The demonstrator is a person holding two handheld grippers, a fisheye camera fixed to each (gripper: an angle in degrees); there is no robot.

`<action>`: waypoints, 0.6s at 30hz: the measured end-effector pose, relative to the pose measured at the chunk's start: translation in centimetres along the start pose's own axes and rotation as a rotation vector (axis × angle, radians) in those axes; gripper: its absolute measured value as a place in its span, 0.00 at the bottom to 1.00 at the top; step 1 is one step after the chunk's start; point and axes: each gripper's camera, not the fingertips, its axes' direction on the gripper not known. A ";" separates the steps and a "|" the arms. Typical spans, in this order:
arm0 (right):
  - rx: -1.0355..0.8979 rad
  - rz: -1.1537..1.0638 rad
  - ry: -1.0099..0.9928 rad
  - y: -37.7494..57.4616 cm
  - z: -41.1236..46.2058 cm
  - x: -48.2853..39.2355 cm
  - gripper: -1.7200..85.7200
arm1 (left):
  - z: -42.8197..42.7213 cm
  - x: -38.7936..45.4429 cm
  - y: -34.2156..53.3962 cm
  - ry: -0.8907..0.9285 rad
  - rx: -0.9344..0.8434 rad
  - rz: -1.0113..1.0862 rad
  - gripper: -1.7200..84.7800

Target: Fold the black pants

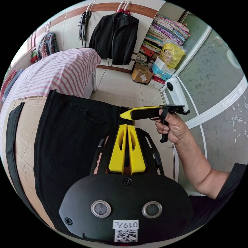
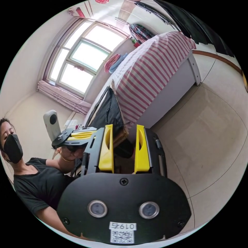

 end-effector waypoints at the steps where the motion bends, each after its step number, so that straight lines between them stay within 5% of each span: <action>1: 0.023 0.029 -0.016 0.4 0.0 0.5 0.15 | -0.1 0.0 0.0 -0.004 0.000 0.002 0.03; 7: 0.080 0.006 0.031 2.6 0.6 -0.9 0.12 | -0.9 -0.7 0.3 0.037 0.005 -0.019 0.03; 11: 0.240 -0.273 0.243 5.4 -0.5 -9.0 0.06 | -2.0 -2.1 0.8 0.123 0.037 -0.074 0.03; 16: 0.046 -0.479 0.275 7.0 5.9 -14.4 0.02 | -4.9 -2.6 1.6 0.187 0.081 -0.016 0.03; 18: 0.031 -0.485 0.358 8.0 8.3 -14.7 0.02 | -6.7 -2.2 1.8 0.056 0.082 0.067 0.03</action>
